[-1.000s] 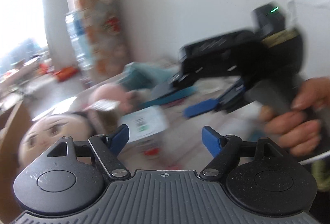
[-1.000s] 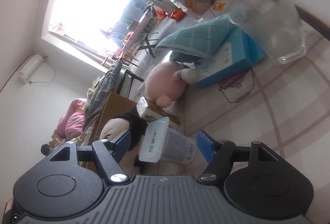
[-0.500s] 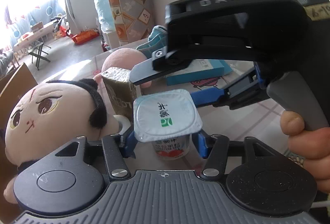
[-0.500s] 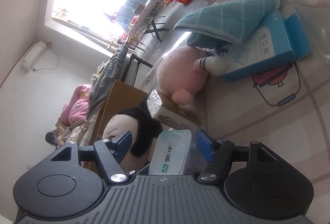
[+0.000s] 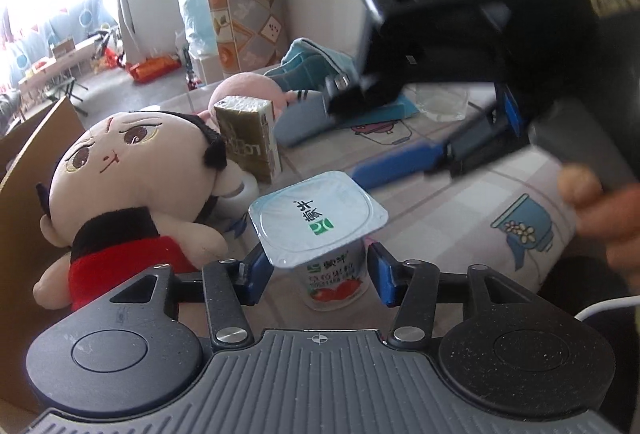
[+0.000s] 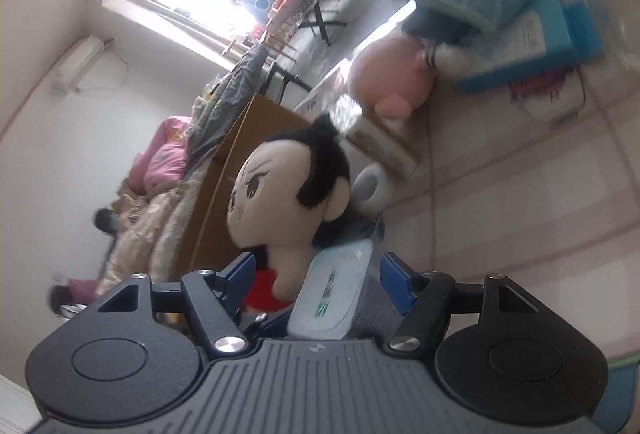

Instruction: Organize soft objects

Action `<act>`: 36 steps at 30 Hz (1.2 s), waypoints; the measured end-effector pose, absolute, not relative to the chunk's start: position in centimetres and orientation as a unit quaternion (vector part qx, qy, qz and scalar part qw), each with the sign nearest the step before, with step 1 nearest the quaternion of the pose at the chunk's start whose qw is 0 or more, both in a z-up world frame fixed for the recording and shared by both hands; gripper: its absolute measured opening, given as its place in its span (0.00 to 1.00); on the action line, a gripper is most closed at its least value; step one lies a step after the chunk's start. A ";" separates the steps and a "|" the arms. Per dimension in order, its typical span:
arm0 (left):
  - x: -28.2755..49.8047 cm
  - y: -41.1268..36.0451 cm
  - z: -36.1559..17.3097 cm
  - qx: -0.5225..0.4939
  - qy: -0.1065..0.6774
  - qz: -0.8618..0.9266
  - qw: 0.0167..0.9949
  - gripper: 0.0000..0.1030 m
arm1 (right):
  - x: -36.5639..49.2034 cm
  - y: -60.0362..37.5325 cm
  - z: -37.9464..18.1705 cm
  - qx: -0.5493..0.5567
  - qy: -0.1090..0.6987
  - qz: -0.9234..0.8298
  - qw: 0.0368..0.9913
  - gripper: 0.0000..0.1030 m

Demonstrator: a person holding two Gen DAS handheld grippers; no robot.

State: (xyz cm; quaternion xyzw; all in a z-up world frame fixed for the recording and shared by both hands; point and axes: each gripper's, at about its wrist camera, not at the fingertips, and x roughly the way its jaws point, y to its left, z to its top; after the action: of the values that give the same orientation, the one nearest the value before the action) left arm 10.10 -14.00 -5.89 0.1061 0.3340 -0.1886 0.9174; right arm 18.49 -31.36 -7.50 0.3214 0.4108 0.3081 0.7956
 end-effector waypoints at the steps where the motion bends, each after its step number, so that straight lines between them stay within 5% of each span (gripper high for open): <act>1: 10.1 -14.1 -6.1 0.107 0.330 -0.188 0.919 0.52 | 18.7 -31.2 -7.0 0.304 0.400 0.303 0.810 0.71; 15: 11.7 -13.7 -7.3 0.081 0.308 -0.215 0.923 0.52 | 25.0 -26.3 -5.3 0.128 0.341 0.298 0.882 0.63; 36: 11.5 -13.2 -7.9 0.082 0.289 -0.229 0.926 0.50 | 26.9 -23.8 -5.5 0.050 0.332 0.296 0.894 0.55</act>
State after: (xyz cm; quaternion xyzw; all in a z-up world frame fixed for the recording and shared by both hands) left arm 11.49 -13.16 -7.87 0.0821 0.2894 -0.2290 0.9258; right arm 26.92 -23.75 -5.47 0.0500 0.3315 0.2964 0.8943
